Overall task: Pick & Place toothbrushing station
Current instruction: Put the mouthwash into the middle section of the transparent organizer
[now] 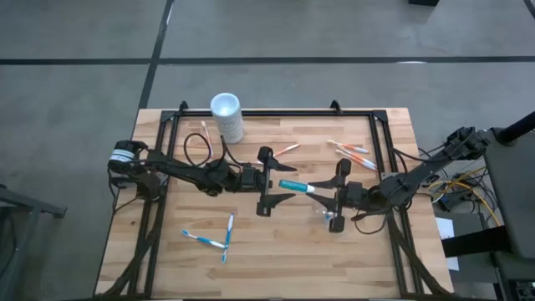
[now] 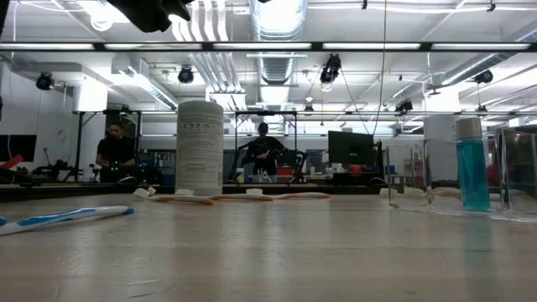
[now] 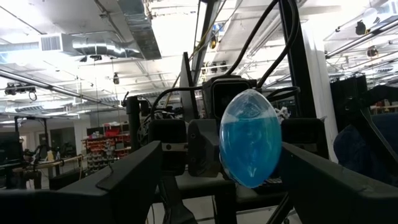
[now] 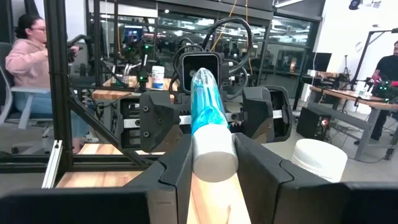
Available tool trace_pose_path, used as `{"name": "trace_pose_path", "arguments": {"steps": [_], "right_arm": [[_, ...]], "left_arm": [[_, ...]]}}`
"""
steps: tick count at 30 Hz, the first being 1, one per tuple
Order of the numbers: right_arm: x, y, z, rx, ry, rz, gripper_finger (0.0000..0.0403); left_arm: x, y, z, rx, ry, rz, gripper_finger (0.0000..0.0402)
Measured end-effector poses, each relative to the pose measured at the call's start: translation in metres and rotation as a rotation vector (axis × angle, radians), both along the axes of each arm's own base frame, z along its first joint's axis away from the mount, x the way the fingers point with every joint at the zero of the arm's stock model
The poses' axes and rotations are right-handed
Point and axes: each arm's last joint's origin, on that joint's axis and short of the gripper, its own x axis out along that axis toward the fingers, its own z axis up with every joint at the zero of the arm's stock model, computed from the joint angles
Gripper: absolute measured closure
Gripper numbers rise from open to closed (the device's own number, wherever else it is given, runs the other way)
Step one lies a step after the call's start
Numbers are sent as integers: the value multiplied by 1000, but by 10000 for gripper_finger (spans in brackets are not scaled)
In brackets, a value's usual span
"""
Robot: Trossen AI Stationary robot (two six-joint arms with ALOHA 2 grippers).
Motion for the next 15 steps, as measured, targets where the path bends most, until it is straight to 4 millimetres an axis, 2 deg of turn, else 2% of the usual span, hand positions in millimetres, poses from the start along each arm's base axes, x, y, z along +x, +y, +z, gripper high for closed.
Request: {"name": "trace_pose_path", "arguments": {"steps": [9,15], "right_arm": [[0,-1,0,-4,1,-18,303],[0,-1,0,-10,3,-18,303]], "left_arm": [[-2,0,2,16,-8,9,83],[-18,2,3,44,-9,27,83]]}}
